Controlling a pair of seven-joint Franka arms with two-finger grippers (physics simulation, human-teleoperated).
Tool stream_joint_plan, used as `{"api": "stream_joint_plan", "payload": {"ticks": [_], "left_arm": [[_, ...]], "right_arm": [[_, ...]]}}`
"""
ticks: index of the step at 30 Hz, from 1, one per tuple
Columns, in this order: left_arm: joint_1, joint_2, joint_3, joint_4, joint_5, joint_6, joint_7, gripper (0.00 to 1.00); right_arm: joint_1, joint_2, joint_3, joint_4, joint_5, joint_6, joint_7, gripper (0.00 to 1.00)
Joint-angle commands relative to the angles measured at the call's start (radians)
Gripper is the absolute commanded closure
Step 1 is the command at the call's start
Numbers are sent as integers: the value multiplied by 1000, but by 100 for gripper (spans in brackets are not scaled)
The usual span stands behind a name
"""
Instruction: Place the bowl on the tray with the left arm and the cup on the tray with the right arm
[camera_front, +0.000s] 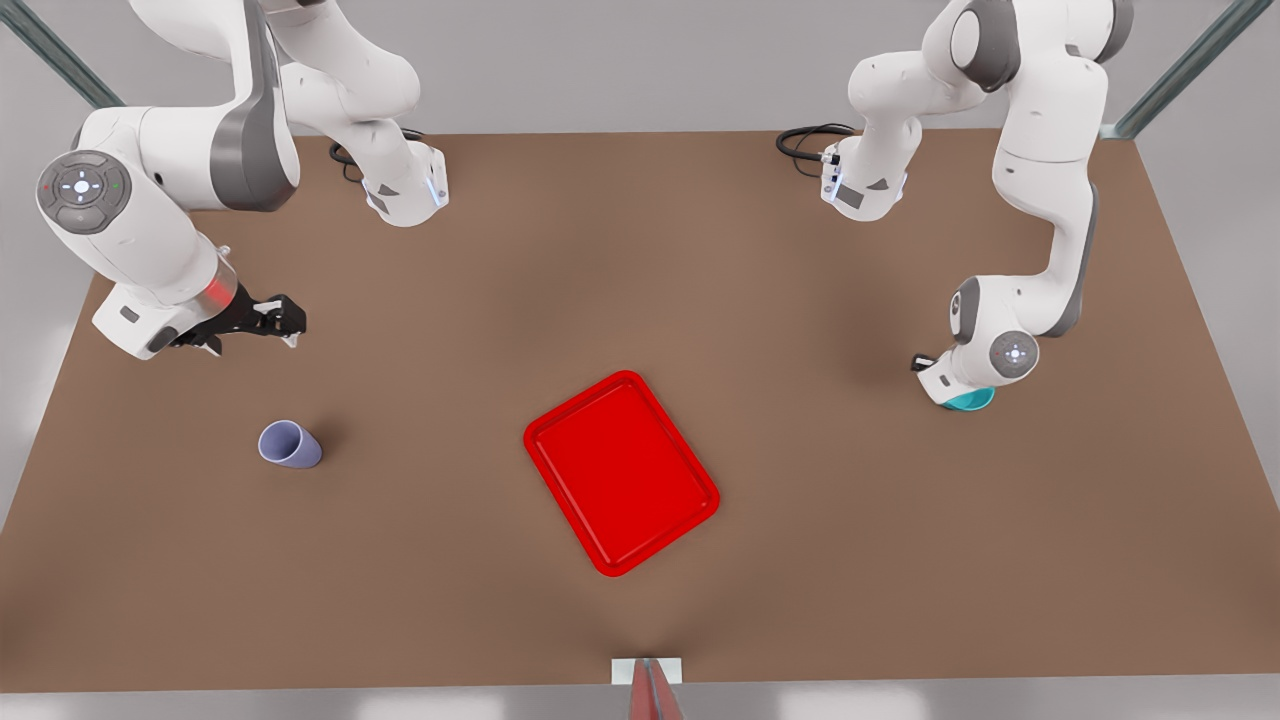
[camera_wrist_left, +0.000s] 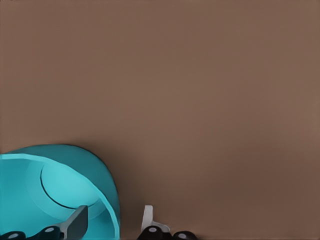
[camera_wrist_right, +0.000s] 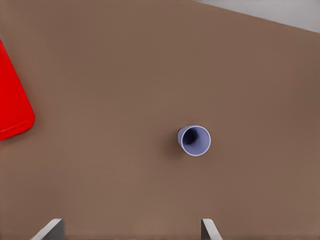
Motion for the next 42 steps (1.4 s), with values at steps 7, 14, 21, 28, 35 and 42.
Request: {"api": "stream_joint_plan", "payload": {"ticks": [7, 14, 21, 28, 35, 42], "left_arm": [[6, 2, 2, 2, 58, 1, -2, 62], [3, 11, 2, 3, 59, 1, -6, 66], [3, -6, 0, 6, 59, 1, -11, 70], [5, -11, 0, 6, 59, 0, -12, 74], [3, -104, -5, 5, 58, -34, -14, 74], [-98, -207, -15, 112, 10, -125, -18, 74]], "right_arm": [[-1, 0, 0, 0, 0, -1, 0, 0], [1, 0, 2, 0, 0, -2, 0, 0], [1, 0, 2, 0, 0, -2, 0, 0], [1, 0, 2, 0, 0, -5, 0, 0], [1, 0, 2, 0, 0, -5, 0, 0], [1, 5, 8, -3, 2, -9, 0, 0]]}}
